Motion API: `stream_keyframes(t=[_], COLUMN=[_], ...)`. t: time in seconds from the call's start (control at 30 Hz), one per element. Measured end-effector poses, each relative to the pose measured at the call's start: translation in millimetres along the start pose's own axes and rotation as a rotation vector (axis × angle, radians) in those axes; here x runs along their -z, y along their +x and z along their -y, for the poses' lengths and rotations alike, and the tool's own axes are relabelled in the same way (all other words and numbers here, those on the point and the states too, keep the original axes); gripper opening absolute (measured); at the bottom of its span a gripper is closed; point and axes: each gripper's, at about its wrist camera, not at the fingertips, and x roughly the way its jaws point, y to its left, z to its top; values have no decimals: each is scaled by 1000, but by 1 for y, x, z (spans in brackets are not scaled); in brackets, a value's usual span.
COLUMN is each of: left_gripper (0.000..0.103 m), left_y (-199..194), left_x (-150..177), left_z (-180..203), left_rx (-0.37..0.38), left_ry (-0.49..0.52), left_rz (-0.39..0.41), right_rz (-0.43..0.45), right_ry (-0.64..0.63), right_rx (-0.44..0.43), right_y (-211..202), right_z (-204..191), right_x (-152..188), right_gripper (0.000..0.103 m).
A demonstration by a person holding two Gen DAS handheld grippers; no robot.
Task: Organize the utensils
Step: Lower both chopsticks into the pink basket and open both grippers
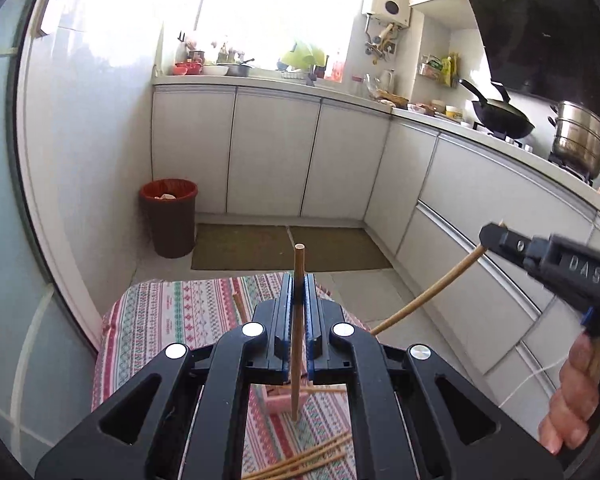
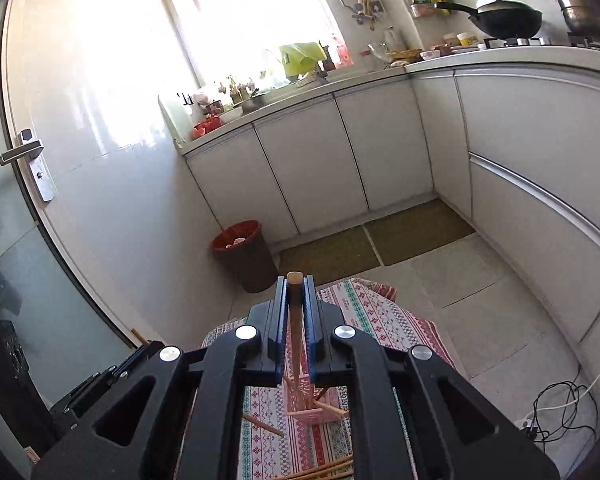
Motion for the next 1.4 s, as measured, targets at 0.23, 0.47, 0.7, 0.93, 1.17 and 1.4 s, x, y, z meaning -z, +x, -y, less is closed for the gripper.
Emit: stream_keyframes(t=[0.23,0.47,0.7,0.93,1.17,1.4], left_gripper=[5,17,20,22,22,26], left_y=[51,85,55,48,49,41], left_x=[0,24,15,22,27,28], left_z=[-1,-15,-34,-46,-56,-55], left_rx=[-38,-28,-19,-36,-42,-54], left_ry=[10,-40,-114,-141,-153,-142], left_rz=[-26,-116,-47,-50,-68,-63], right_rz=[-44,-80,-82,-96,-129,-129], right_ry=[-1,-7,-30,-67,-123,-144], right_rx=[20,29,31,52,36,71], right_y=[45,70,76,86,110,108], right_z=[11,15,2,-12,-22,-20], right_x=[4,12,13,21,41,51], right_gripper=[8,8,8,8,11,22])
